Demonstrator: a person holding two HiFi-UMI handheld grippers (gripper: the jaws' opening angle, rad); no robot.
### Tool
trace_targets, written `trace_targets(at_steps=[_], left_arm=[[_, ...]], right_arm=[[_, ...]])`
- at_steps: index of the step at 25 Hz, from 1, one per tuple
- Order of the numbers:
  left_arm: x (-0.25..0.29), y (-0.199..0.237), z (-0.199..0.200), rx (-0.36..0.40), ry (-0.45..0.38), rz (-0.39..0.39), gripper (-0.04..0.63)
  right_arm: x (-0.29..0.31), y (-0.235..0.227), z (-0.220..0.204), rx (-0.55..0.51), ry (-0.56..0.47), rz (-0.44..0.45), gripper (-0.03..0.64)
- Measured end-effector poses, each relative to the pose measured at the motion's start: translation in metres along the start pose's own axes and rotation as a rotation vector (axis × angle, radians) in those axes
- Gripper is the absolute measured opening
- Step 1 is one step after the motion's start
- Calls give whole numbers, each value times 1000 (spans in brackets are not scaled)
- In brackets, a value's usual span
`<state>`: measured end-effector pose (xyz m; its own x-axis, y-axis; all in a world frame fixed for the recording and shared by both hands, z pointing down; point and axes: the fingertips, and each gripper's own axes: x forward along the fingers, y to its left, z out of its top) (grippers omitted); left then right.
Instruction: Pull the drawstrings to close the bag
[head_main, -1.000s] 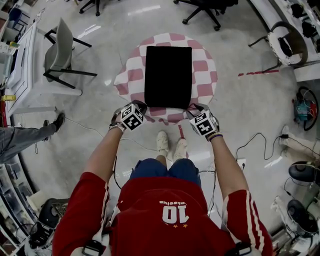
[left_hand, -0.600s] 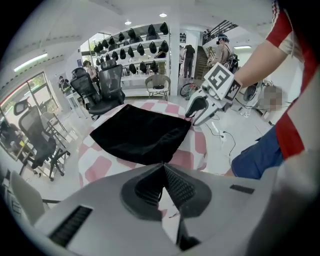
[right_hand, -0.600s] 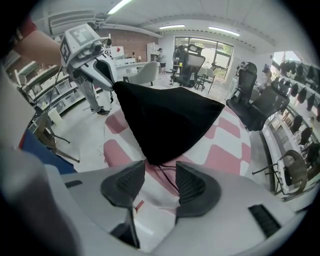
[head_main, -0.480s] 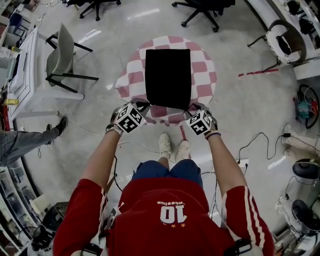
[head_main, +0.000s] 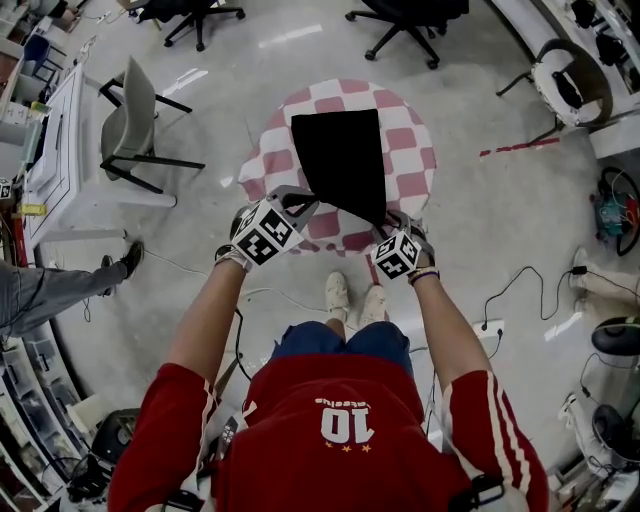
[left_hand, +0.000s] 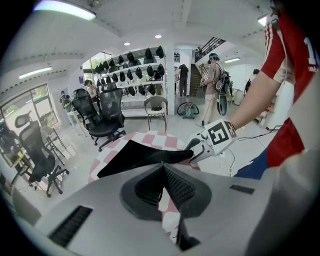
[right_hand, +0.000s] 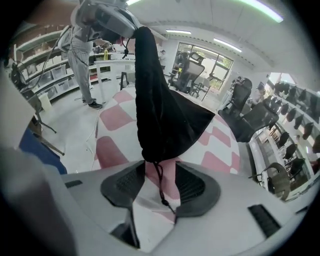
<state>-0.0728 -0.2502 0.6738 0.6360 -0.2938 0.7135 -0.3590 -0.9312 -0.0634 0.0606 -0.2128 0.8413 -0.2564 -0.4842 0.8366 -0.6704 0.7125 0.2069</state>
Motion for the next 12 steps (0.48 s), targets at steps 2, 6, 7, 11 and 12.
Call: trace_targets(at_steps=[2, 6, 7, 11, 12], left_arm=[[-3, 1, 5, 1, -9, 4, 8], [-9, 8, 7, -11, -18, 25, 8], [-11, 11, 7, -17, -22, 34, 8], [-22, 22, 6, -51, -32, 68, 8], [-25, 24, 6, -55, -36, 74, 8]], right_arm=[[-3, -7, 3, 4, -16, -34, 175], [-19, -19, 13, 24, -67, -77, 22], [-24, -21, 16, 39, -80, -78, 20], [-47, -27, 29, 76, -124, -65, 17], [-54, -30, 32, 81, -134, -64, 17]])
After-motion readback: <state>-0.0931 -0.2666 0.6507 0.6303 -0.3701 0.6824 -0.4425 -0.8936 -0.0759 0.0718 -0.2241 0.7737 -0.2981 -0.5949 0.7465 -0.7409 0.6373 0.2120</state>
